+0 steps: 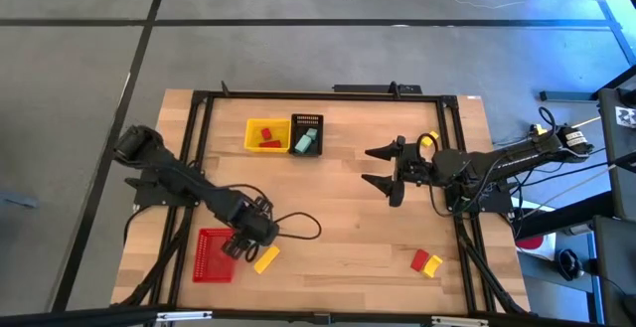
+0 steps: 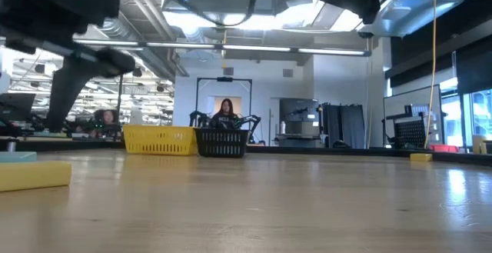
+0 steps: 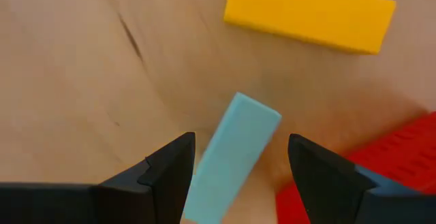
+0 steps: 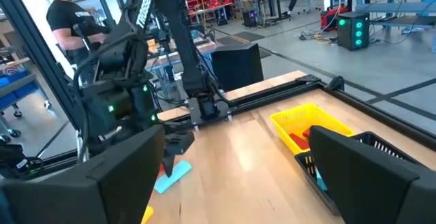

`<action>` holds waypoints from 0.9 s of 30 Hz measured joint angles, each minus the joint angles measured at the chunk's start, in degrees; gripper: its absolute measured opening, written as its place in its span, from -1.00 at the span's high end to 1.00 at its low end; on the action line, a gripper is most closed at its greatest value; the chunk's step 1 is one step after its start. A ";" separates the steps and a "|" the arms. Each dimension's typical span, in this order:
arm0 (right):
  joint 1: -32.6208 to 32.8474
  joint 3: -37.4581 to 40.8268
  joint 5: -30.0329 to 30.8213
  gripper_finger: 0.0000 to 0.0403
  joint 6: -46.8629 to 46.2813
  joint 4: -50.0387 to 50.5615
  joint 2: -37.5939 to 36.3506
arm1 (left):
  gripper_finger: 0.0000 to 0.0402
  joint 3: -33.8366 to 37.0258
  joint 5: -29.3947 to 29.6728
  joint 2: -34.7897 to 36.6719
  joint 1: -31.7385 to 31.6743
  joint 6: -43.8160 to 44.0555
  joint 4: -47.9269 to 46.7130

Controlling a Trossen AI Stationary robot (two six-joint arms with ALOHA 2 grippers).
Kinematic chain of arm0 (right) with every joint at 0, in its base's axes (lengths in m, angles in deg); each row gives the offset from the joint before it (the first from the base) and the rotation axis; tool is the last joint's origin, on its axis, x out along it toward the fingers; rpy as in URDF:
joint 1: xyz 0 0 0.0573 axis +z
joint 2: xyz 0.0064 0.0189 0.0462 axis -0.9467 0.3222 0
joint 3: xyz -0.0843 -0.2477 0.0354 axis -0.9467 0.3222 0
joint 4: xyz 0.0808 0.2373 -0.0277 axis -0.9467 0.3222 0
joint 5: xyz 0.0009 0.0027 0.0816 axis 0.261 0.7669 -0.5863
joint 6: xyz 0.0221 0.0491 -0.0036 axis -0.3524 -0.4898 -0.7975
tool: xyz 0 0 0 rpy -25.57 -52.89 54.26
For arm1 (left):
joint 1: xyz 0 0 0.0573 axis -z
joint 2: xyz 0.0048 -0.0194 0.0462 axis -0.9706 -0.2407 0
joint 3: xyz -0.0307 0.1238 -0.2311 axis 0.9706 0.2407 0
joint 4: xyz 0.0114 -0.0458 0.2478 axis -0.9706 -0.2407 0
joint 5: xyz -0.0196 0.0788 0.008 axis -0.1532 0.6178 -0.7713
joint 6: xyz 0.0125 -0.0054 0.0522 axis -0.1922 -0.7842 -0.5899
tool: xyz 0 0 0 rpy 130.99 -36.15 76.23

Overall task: Sort & place blocks by color
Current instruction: Put the blue block into the black basket

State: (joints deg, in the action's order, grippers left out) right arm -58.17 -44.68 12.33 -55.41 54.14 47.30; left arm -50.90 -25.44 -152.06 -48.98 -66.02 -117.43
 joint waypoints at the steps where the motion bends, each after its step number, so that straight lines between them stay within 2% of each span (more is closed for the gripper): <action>1: 0.00 0.00 0.00 -0.81 0.00 0.13 0.00 | -0.13 0.00 -0.63 -0.66 -0.05 0.68 0.01; 12: 0.00 0.00 0.02 -0.81 -0.13 0.65 0.00 | -0.13 0.00 -0.71 -6.11 -0.02 2.25 -0.23; 17: 0.00 0.00 0.02 -0.81 -0.19 0.66 0.00 | -0.13 0.00 4.97 -6.24 -0.15 1.26 0.08; 20: 0.00 0.00 0.04 -0.81 -0.18 0.66 0.00 | -0.13 0.00 8.66 -6.24 -1.26 -1.34 0.48; 24: 0.00 0.00 0.04 -0.81 -0.24 0.63 0.00 | -0.13 0.00 8.85 -6.24 -4.36 -2.94 2.16; 27: 0.00 0.00 0.04 -0.81 -0.24 0.63 0.00 | -0.13 0.00 7.77 -6.24 -7.09 -0.53 2.38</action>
State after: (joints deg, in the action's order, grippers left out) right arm -58.17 -44.68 12.38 -55.65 54.77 47.30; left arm -50.90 -17.67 -158.30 -56.07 -66.54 -115.06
